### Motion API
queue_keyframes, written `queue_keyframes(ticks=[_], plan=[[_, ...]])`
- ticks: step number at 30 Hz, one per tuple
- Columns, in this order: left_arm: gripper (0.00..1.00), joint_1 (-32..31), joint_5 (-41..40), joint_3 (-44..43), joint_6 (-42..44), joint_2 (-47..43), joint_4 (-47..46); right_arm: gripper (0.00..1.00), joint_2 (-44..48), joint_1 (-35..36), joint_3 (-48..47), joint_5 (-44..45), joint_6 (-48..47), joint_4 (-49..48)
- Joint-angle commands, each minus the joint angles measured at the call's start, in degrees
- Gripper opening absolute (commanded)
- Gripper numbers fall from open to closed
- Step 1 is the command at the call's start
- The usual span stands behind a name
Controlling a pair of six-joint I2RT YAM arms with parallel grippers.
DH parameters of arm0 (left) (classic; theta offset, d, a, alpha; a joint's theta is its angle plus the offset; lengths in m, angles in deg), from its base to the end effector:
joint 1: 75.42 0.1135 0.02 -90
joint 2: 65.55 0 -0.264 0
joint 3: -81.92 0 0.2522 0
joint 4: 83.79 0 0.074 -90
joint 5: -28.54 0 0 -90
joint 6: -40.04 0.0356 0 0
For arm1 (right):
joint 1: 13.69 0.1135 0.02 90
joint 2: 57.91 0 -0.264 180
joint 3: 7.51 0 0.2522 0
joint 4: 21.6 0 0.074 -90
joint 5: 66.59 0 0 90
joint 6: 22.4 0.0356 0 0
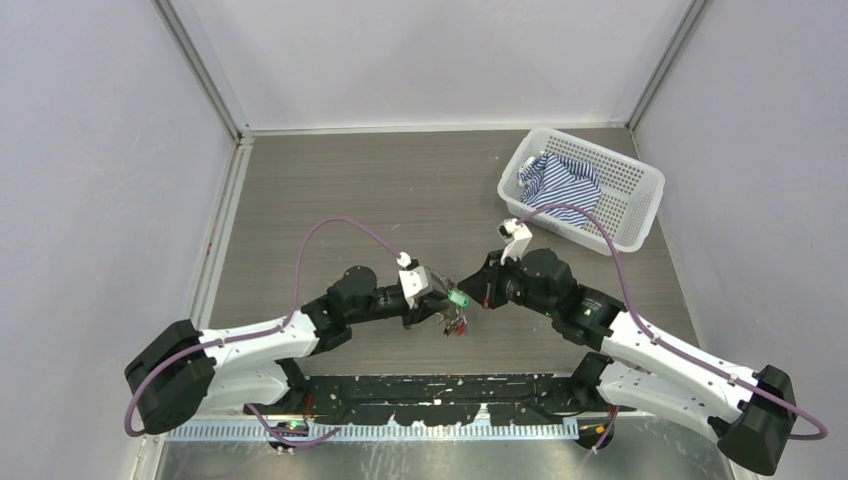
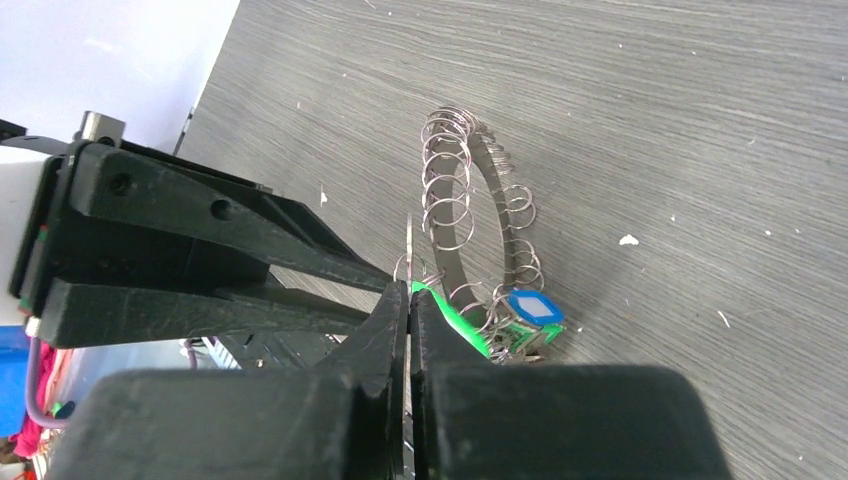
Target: Remove the keys from the keyring
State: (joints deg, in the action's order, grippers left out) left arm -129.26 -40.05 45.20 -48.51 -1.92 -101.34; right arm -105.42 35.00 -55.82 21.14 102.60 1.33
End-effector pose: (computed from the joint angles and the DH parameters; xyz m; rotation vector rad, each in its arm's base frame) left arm 0.1272 -0.1961 0.2185 1.0943 1.4650 -0.9827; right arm 0.1279 0.1477 0.2704 -0.2773 2.0755 0.9707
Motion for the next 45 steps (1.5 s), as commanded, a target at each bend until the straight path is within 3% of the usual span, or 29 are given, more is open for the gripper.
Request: queue_keyframes(ticks=[1,9,14,20,25,34,40,45], plan=[[0.22,-1.20,2.18,-3.23,-1.10,-0.96,3.39,0.01,1.73,0.06,2.75,2.09,2.05,-7.37],[0.22,-3.74,-1.48,-9.83,1.08,4.14,8.94,0.01,2.36,0.02,9.50,-0.49,5.69,-15.15],[0.14,-4.50,-6.75,-13.30,-0.37,5.50,12.28,0.01,3.03,0.09,11.57,0.15,6.49,-16.88],[0.28,-4.10,-21.71,-9.00,-4.79,-2.91,12.07,0.01,5.06,0.06,12.22,0.00,5.89,-17.23],[0.26,-2.54,-26.44,-7.62,-5.58,-4.92,18.60,0.01,8.29,0.09,11.84,-2.04,5.05,-17.69],[0.30,-1.61,-27.07,-4.53,-5.61,-4.84,17.48,0.01,13.01,0.01,11.62,-5.65,3.09,-19.62],[0.31,-1.61,-16.58,-3.16,-4.10,-6.63,12.18,0.01,13.67,0.00,12.03,-6.65,2.28,-20.97],[0.31,-1.78,-11.60,-4.42,-2.36,-6.57,13.41,0.01,12.07,0.04,11.95,-7.22,1.87,-22.80]])
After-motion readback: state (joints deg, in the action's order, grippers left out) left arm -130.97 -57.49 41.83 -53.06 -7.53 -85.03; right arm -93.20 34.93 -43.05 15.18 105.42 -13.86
